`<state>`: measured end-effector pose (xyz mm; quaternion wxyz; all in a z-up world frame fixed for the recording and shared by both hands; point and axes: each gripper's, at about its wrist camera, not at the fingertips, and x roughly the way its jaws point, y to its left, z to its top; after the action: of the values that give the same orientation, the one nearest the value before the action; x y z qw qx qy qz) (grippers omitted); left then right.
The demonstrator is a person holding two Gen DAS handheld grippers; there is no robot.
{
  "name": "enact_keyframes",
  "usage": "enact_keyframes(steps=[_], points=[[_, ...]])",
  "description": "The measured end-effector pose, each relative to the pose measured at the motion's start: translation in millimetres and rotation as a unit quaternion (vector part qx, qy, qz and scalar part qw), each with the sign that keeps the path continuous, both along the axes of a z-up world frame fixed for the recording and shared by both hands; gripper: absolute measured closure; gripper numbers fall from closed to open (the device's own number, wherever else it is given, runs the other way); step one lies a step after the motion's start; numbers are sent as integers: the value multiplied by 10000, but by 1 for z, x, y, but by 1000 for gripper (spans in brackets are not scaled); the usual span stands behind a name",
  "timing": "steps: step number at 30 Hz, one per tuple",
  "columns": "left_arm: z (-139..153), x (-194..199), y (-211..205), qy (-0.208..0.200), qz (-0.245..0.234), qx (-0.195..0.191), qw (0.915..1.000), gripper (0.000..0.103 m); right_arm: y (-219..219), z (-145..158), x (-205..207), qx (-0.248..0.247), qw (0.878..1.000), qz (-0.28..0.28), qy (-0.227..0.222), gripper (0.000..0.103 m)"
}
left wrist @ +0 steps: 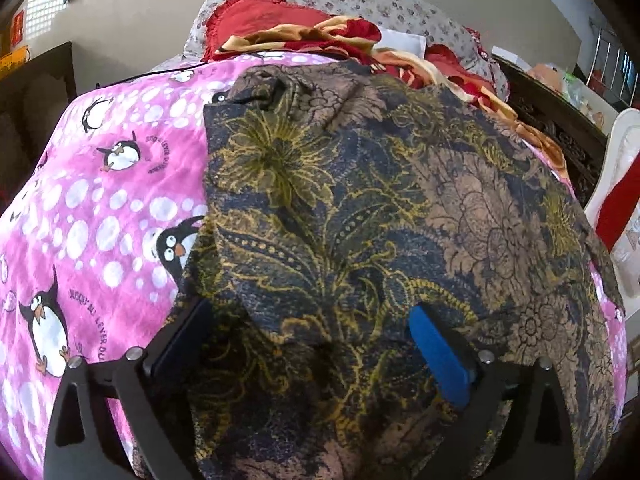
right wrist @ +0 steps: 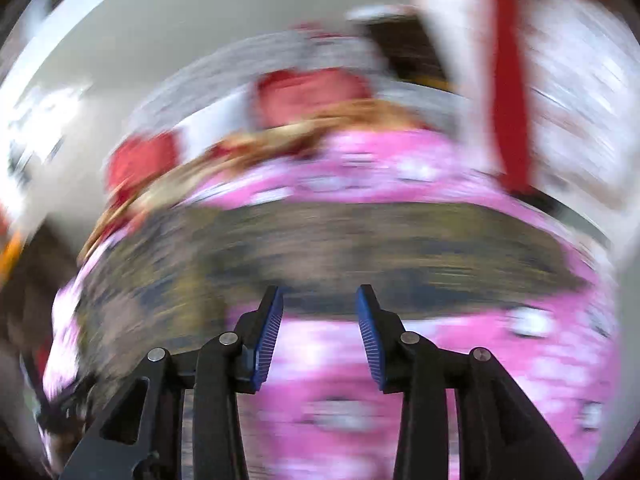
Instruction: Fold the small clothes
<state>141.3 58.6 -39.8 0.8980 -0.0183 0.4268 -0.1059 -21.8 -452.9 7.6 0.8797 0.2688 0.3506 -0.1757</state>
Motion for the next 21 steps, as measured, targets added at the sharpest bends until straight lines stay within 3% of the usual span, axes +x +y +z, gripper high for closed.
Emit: enact_keyframes(steps=[3, 5, 9, 13, 15, 18, 20, 21], points=[[0, 1, -3, -2, 10, 71, 10000, 1, -91, -30, -62, 1037, 9866, -1254, -103, 72], [-1, 2, -4, -2, 4, 88, 10000, 1, -140, -60, -102, 1950, 9598, -1992, -335, 72], [-1, 3, -5, -5, 5, 91, 10000, 1, -179, -104, -132, 2973, 9155, -2553, -914, 72], [-1, 3, -6, 2, 7, 129, 9999, 0, -196, -127, -133, 3325, 8949, -2692, -1269, 70], [-2, 3, -6, 7, 11, 160, 9999, 0, -196, -133, -121, 3355, 8962, -2631, -1224, 70], [-2, 4, -7, 8, 12, 161, 9999, 0, -196, -127, -105, 3141, 9096, -2506, -1059, 73], [-2, 4, -7, 5, 11, 162, 9999, 0, -195, -120, -100, 3004, 9166, -2470, -921, 101], [-2, 4, -7, 3, 11, 161, 9999, 0, -194, -113, -96, 2885, 9215, -2459, -840, 103]])
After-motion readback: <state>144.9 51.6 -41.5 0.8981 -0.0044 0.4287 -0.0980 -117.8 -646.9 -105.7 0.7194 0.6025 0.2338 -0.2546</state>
